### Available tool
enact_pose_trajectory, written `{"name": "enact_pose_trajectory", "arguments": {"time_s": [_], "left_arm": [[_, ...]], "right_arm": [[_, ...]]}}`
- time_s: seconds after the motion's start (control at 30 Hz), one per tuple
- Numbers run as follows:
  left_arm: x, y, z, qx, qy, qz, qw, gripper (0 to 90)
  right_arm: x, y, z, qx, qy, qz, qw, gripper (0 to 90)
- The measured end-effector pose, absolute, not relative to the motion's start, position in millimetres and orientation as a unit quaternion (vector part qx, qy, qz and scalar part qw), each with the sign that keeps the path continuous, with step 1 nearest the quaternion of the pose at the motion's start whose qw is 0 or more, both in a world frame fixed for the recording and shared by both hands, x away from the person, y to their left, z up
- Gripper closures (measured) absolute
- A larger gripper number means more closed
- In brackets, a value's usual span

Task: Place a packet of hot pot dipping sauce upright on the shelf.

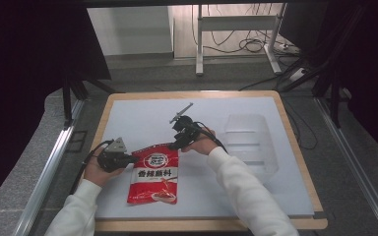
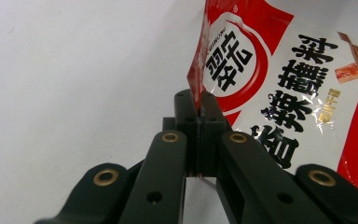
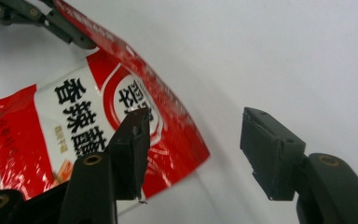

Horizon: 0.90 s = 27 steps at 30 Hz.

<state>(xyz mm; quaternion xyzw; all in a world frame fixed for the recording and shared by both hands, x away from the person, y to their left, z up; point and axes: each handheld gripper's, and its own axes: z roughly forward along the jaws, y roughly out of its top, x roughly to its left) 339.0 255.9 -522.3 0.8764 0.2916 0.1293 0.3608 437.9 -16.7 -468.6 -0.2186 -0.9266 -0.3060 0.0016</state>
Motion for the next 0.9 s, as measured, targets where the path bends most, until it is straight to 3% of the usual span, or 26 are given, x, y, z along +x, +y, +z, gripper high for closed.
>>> {"name": "enact_pose_trajectory", "arguments": {"time_s": [0.23,0.37,0.4,0.43,0.47,0.5,0.53,0.57,0.73,0.87,0.9], "left_arm": [[339,255,-521,0.878,0.288,0.131,0.359,89.9],[339,256,-521,0.878,0.288,0.131,0.361,89.9],[339,256,-521,0.878,0.288,0.131,0.360,89.9],[339,256,-521,0.878,0.287,0.130,0.360,89.8],[339,256,-521,0.878,0.287,0.130,0.360,89.8],[339,256,-520,0.877,0.288,0.130,0.361,89.8],[339,256,-520,0.877,0.288,0.130,0.361,89.8],[339,256,-520,0.877,0.289,0.132,0.361,89.7],[338,258,-518,0.870,0.292,0.135,0.373,88.0],[334,264,-512,0.851,0.310,0.148,0.398,78.4],[329,268,-508,0.839,0.321,0.154,0.412,67.2]], "right_arm": [[444,4,-479,-0.206,-0.936,-0.285,0.021,44.5],[442,13,-492,-0.187,-0.949,-0.250,0.054,61.3],[442,13,-492,-0.187,-0.949,-0.250,0.054,61.3],[441,15,-494,-0.180,-0.951,-0.244,0.053,71.1],[441,15,-494,-0.180,-0.951,-0.244,0.053,71.1],[441,14,-494,-0.179,-0.951,-0.246,0.057,79.0],[441,14,-494,-0.179,-0.951,-0.246,0.057,79.0],[442,12,-492,-0.175,-0.950,-0.251,0.067,85.2],[441,9,-487,-0.160,-0.950,-0.258,0.077,88.2],[439,6,-478,-0.148,-0.948,-0.268,0.083,88.4],[436,5,-471,-0.145,-0.949,-0.270,0.079,88.5]]}}
